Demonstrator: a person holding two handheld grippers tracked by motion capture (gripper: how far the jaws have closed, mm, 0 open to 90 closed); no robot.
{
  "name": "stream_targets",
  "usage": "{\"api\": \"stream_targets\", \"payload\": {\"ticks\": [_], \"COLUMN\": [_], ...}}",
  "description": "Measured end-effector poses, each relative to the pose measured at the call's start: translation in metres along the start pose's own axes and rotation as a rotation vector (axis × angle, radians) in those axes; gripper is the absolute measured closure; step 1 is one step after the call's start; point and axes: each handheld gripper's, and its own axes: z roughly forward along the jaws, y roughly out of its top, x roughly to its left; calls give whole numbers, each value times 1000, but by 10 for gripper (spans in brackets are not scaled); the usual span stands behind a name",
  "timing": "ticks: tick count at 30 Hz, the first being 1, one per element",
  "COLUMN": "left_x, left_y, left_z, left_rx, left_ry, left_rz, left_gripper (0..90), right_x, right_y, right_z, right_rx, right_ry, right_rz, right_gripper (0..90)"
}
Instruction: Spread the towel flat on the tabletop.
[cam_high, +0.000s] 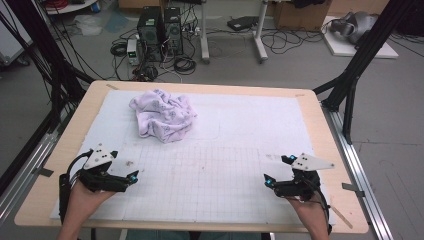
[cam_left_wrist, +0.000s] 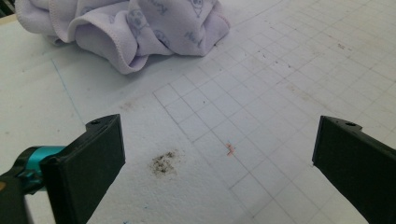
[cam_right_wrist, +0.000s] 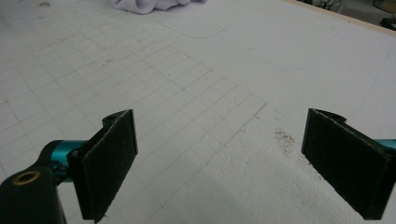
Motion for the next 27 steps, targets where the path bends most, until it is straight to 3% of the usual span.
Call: {"api": "stream_targets", "payload": {"ticks": [22,24,25,27], "left_x": [-2,-1,0,3], "left_y": [6,9,10,14], "left_z": [-2,1,2,8], "left_rx": [-3,-8,-16,-18], "left_ry": [-29,-46,-59,-62], "left_rz": [7,8,9,13], "left_gripper": [29,46,107,108], "right_x": [9,9,9,9], "right_y": [-1,-1,-1,1], "right_z": [0,1,1,1], "right_rx": [-2,-3,-2,1], "right_ry": [16,19,17,21], "right_rz": [-14,-14,-18,-15], "right_gripper": [97,97,97,97]}}
